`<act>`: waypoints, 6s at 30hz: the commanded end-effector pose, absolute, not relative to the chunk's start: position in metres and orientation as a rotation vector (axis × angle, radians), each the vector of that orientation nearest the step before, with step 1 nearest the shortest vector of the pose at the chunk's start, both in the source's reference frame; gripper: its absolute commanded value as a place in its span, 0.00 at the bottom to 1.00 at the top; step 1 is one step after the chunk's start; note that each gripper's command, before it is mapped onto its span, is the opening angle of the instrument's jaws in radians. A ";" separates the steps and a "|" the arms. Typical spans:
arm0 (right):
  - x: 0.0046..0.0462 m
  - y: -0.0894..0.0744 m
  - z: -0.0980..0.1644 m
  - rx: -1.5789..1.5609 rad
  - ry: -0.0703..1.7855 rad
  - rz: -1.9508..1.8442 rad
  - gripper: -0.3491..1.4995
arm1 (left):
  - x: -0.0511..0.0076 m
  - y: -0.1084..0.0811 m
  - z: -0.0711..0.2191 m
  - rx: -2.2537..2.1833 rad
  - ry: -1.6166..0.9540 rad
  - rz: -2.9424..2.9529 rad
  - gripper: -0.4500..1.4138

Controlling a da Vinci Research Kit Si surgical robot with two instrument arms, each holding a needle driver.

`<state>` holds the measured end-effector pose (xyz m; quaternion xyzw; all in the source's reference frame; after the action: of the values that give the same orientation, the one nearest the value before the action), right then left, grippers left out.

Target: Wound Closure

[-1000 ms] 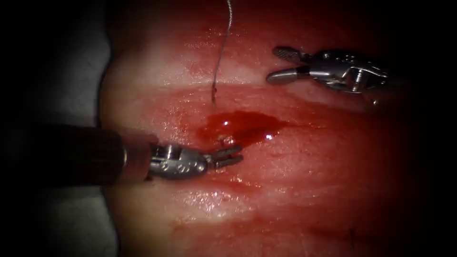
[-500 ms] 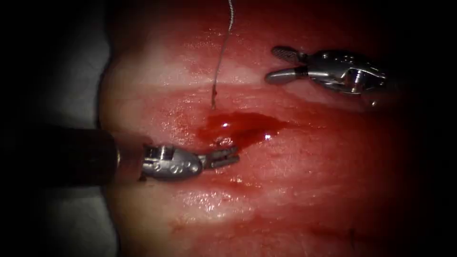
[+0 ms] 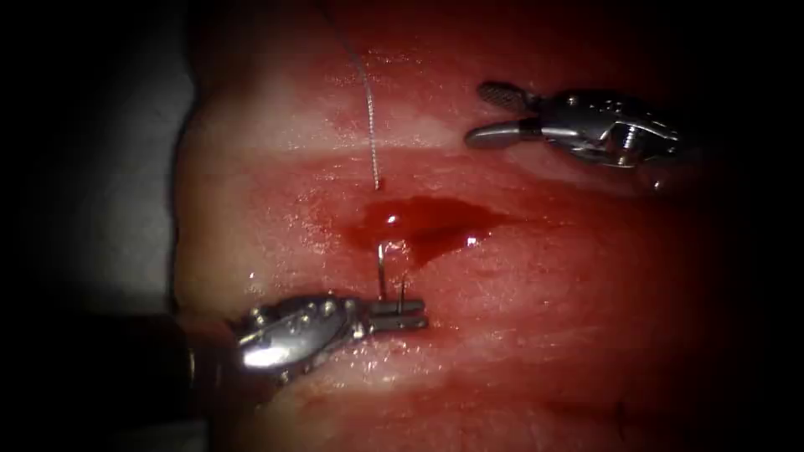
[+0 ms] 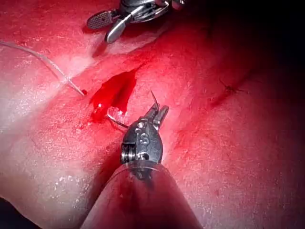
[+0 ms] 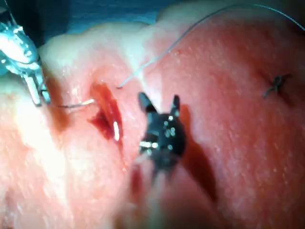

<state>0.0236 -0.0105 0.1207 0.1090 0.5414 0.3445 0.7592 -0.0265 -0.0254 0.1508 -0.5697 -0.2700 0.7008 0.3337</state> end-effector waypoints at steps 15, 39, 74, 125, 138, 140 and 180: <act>0.0243 -0.012 0.122 0.295 1.227 0.685 0.29 | -0.0264 -0.026 0.148 -1.510 -0.834 1.716 0.00; 0.0246 -0.013 0.122 0.357 1.228 0.699 0.28 | -0.0267 -0.021 0.144 -1.856 -0.009 2.405 0.00; 0.0254 -0.015 0.120 0.846 1.282 0.870 0.26 | -0.0278 -0.022 0.151 -1.836 0.342 2.674 0.00; 0.0295 -0.015 0.119 1.018 1.270 1.010 0.00 | -0.0300 -0.023 0.152 -1.902 0.451 2.743 0.11; 0.0273 -0.014 0.119 0.870 1.258 1.020 0.00 | -0.0296 -0.021 0.151 -1.822 0.167 2.414 0.96; 0.0271 -0.014 0.120 0.858 1.257 1.024 0.00 | -0.0293 -0.021 0.150 -1.873 0.134 2.307 0.96; 0.0298 -0.014 0.119 0.639 1.438 0.766 0.00 | -0.0253 -0.022 0.158 -0.914 -0.153 2.555 0.17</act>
<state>0.0293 -0.0129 0.1182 0.2786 0.6314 0.3356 0.6411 -0.0249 -0.0215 0.1578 -0.3246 -0.0613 0.9206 0.2082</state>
